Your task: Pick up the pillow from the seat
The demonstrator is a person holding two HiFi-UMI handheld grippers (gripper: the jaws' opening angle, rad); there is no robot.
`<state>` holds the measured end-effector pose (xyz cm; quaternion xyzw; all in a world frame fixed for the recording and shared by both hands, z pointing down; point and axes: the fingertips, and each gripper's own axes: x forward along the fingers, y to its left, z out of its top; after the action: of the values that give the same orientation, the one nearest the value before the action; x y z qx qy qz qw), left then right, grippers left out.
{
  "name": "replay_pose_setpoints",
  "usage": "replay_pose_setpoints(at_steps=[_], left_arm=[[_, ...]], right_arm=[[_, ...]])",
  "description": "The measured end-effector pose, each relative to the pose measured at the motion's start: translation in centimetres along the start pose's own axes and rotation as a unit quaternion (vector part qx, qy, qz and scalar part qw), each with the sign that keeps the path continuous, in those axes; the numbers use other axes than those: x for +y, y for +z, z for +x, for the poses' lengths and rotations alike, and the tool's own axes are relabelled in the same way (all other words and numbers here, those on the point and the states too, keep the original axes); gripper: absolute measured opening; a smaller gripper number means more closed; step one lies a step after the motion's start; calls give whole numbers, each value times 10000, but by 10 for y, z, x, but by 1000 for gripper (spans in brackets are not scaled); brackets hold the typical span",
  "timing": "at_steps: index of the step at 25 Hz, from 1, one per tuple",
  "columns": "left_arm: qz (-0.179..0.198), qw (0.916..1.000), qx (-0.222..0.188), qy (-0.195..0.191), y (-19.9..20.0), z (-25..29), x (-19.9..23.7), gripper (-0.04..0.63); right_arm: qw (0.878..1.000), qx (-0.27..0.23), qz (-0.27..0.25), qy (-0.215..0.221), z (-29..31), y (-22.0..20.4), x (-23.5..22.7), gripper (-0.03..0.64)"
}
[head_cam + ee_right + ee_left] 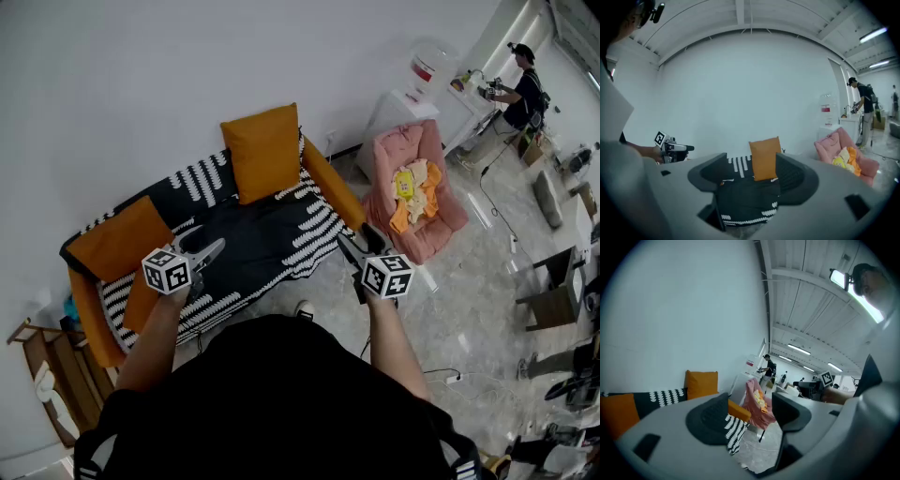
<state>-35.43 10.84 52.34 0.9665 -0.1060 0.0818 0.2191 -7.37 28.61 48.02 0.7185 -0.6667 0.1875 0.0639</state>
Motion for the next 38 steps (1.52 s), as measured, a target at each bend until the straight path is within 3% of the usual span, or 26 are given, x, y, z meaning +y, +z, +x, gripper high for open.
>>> replay_pose_setpoints(at_steps=[11, 15, 23, 38], left_arm=[[-34, 10000, 17, 13, 4, 4, 14, 288], [-79, 9999, 40, 54, 5, 11, 23, 287], [-128, 9998, 134, 54, 4, 38, 31, 287], [-280, 9991, 168, 257, 23, 111, 48, 287]], right_arm=[[9999, 14, 115, -10, 15, 2, 0, 320], [9992, -190, 352, -25, 20, 9, -9, 334], [9987, -129, 493, -84, 37, 3, -35, 337], [9980, 239, 465, 350, 89, 13, -94, 356]])
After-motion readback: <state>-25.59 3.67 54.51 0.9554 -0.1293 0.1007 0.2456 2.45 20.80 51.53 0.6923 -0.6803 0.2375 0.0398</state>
